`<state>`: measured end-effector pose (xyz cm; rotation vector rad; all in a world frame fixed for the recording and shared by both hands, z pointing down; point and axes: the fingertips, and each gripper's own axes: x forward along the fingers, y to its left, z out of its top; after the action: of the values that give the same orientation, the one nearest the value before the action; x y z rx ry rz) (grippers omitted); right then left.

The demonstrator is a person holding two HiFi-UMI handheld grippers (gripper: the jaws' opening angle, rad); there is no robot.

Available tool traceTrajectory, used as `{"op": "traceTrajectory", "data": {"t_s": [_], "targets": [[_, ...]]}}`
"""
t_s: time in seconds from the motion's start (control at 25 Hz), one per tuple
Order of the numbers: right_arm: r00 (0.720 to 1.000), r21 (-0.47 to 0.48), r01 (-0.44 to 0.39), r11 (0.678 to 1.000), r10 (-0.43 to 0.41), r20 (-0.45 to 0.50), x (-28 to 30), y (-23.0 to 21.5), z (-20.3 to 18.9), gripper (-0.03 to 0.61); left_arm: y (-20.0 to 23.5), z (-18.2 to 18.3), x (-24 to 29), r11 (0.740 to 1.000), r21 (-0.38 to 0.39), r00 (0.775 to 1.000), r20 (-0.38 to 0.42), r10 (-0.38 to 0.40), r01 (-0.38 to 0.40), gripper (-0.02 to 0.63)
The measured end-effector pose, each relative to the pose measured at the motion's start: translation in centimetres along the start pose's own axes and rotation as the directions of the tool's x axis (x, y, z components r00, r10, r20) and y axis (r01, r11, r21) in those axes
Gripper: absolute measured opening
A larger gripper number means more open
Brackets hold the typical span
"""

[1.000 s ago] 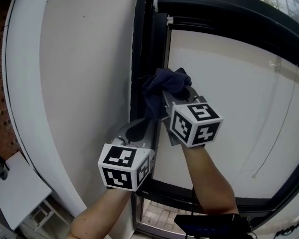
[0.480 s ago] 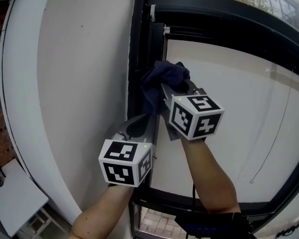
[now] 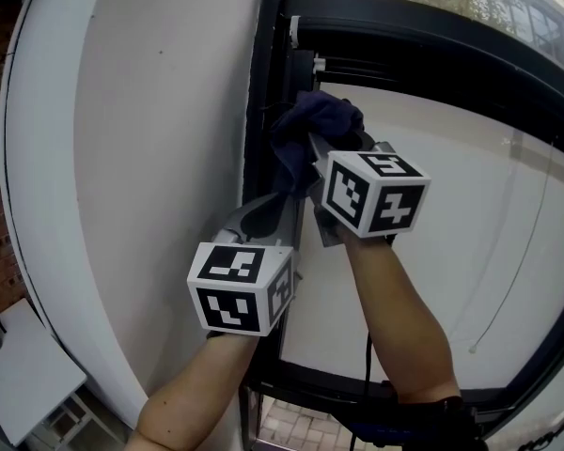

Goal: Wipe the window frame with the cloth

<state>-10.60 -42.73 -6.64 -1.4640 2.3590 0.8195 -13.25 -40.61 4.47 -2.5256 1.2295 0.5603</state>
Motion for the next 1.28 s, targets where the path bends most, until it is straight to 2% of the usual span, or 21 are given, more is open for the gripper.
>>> {"op": "traceTrajectory", "data": {"t_s": [0.84,1.28], "targets": [[0.993,-0.03,0.116,0.993,-0.116,0.001,3.2,-2.0,5.5,0.055,-0.1,3.9,1.9,1.0,0.017,0.999,0.049,-0.013,0.012,-0.006],[0.992,-0.02,0.122,0.992,-0.122,0.018,3.6,-2.2,6.4,0.054,0.0,2.8,2.1,1.0,0.014,0.999,0.031,-0.02,0.02,-0.006]]}}
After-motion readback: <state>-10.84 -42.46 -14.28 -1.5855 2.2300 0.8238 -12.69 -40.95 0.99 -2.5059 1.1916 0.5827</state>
